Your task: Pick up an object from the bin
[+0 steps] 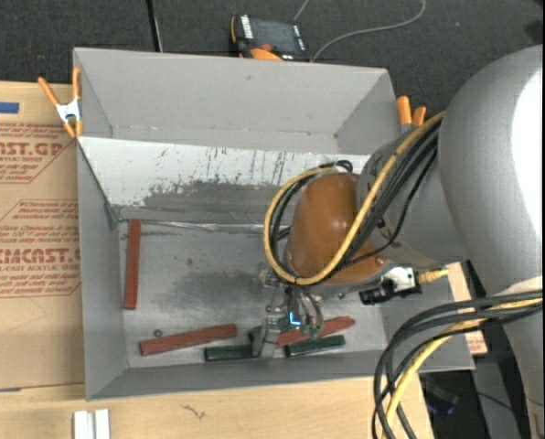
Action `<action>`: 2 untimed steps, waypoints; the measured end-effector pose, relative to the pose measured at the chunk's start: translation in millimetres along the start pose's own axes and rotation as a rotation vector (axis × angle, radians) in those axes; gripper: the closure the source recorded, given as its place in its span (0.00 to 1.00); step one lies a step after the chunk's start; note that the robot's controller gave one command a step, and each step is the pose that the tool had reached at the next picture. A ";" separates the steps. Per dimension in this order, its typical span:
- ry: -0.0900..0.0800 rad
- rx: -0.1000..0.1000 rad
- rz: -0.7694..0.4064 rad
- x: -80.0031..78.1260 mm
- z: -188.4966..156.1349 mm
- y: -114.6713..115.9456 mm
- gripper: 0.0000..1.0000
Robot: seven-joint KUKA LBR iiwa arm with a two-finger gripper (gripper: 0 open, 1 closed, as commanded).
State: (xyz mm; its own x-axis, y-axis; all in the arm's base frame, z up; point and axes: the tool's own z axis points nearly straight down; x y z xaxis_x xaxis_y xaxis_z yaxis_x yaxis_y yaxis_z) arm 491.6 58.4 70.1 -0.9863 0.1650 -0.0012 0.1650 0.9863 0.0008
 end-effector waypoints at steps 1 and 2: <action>-0.005 -0.003 0.024 10.6 -86.0 17.2 0.00; 0.006 0.003 0.004 -21.3 3.8 -31.0 0.00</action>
Offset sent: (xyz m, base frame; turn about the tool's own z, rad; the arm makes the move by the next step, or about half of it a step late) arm -0.0091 0.0167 0.0824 0.0261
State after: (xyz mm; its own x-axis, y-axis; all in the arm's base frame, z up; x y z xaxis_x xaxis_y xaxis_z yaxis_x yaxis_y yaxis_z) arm 507.5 24.3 66.2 -0.9856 0.1691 0.0053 0.1691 0.9856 -0.0026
